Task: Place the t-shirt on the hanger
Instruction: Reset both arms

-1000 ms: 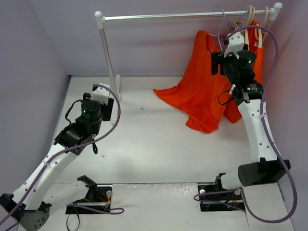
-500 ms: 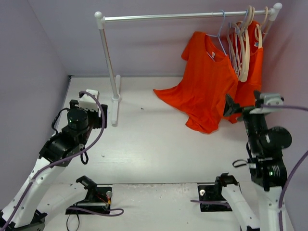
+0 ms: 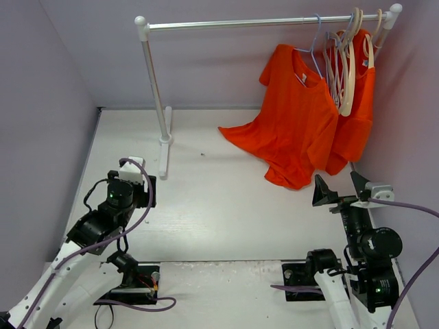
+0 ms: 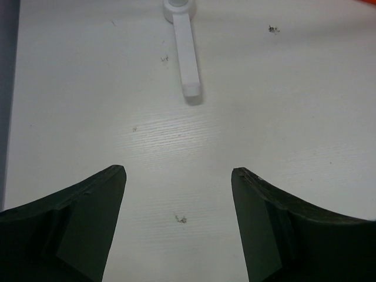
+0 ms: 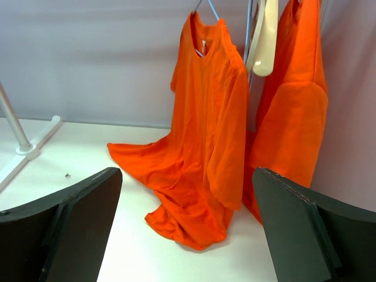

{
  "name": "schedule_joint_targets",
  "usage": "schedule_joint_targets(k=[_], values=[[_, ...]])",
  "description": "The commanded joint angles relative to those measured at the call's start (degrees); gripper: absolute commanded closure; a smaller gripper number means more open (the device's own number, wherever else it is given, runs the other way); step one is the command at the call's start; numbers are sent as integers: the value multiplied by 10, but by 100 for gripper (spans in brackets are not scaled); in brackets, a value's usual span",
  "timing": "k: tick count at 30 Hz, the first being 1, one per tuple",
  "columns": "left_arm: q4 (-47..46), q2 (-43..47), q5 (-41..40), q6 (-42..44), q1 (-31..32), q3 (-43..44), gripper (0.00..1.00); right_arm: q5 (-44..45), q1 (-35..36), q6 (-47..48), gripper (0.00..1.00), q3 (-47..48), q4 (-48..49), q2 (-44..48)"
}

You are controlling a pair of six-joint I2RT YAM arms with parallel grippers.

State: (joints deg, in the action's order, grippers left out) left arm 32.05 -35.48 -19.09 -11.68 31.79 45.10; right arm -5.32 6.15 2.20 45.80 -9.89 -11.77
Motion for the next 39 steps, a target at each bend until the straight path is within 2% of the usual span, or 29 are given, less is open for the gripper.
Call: schedule_joint_targets(k=[1,12,39], values=[[-48,7,-4,-17,-4,-9,27,51,17,-22,0,-22,43,21],[-85,34,-16,0,-6,-54,27,113,54,-36,0,-103,69,130],[-79,17,-7,-6,-19,-50,27,123,55,-42,0,-130,93,139]])
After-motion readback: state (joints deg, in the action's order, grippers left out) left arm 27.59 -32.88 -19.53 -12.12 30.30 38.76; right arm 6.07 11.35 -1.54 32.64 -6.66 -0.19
